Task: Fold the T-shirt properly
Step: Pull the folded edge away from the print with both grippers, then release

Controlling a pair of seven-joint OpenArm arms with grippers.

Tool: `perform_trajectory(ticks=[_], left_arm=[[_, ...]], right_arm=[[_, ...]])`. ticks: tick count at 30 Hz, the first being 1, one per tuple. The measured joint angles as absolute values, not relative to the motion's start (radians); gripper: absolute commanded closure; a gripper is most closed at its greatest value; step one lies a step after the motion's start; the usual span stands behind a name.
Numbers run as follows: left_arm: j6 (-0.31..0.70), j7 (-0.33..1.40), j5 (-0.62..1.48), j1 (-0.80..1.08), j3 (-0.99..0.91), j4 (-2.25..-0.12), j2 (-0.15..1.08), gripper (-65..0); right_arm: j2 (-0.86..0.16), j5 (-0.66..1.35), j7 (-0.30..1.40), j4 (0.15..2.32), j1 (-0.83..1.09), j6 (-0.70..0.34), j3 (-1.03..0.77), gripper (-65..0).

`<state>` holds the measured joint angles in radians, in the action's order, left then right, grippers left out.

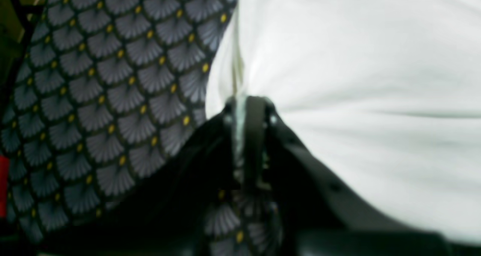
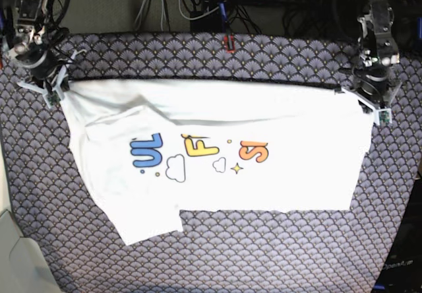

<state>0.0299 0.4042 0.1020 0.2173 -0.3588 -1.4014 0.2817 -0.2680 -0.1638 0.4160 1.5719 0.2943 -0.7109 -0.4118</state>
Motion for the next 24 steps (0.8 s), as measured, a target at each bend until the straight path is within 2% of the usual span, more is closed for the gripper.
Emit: perform_trajectory(ticks=[11,24], left_arm=[[0.024,0.358,0.102,0.300,-0.361,-1.423,0.269,-0.4],[0.007,0.311,0.095,0.373,-0.367,-1.460,0.225,-0.4]], right_arm=[[-0.267,-0.052,0.387,1.573,0.386,-0.710,-0.458,0.0],[-0.234,-0.052,0.398,1.621,0.407,-0.710,-0.534,0.0]])
